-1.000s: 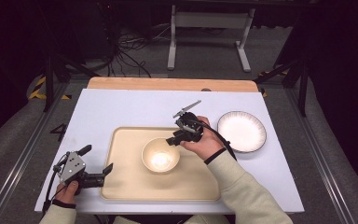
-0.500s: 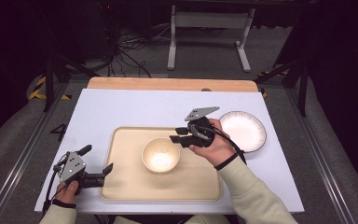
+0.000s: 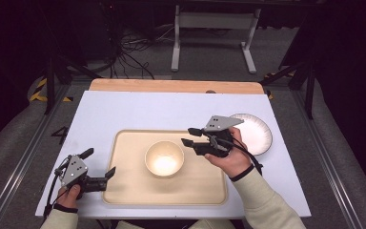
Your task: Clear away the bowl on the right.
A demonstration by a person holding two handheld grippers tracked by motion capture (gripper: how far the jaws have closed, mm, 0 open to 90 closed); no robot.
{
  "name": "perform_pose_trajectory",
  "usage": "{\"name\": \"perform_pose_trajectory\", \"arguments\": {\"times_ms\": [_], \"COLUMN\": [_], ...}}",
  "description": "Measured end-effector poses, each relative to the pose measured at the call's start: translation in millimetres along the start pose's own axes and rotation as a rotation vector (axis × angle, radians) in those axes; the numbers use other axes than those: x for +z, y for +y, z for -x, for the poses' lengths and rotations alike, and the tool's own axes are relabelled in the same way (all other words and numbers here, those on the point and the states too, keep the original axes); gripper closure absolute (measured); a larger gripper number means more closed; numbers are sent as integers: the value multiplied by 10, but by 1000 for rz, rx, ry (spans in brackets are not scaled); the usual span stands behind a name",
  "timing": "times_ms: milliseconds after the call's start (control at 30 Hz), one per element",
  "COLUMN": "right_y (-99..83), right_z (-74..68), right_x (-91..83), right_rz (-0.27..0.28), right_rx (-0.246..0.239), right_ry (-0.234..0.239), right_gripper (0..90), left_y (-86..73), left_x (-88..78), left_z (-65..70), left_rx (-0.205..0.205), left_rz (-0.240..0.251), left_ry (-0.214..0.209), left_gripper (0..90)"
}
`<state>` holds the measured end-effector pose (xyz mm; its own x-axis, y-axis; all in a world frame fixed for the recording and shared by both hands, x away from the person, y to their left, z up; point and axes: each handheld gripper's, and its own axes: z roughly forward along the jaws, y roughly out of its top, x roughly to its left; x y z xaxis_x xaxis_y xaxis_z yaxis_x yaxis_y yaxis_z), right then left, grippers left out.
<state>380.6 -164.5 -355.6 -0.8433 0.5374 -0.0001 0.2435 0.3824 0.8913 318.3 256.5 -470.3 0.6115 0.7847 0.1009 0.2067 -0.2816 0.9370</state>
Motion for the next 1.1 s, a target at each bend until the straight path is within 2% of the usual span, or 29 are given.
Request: {"name": "perform_pose_trajectory", "arguments": {"times_ms": [167, 367, 533, 600, 700, 800, 900, 967, 1100], "right_y": [-77, -160, -234, -266, -343, -406, -469, -482, -555], "right_z": [8, 22, 52, 60, 73, 69, 71, 81, 105], "right_x": [-120, -255, -366, -401, -463, -512, -580, -612, -647], "right_rz": [67, 110, 150, 184, 207, 199, 240, 250, 289], "right_rx": [-10, -30, -49, -58, -50, -59, -63, -62, -80], "right_ry": [-17, -32, -70, -96, -96, -98, -109, -119, -130], "right_gripper": [487, 476, 433, 421, 423, 446, 445, 410, 401], "left_y": [0, 0, 0, 0, 0, 0, 0, 0, 0], "left_x": [0, 0, 0, 0, -1, 2, 1, 2, 0], "left_z": [0, 0, 0, -1, -1, -1, -3, -2, -3], "left_rx": [0, 1, 0, 0, 0, -3, -2, -3, -3], "left_rz": [0, 0, -1, -1, -1, 2, 1, 1, 1], "left_ry": [0, 0, 0, 0, 0, 0, -1, -1, -1], "left_gripper": [4, 4, 4, 4, 4, 4, 4, 4, 4]}}
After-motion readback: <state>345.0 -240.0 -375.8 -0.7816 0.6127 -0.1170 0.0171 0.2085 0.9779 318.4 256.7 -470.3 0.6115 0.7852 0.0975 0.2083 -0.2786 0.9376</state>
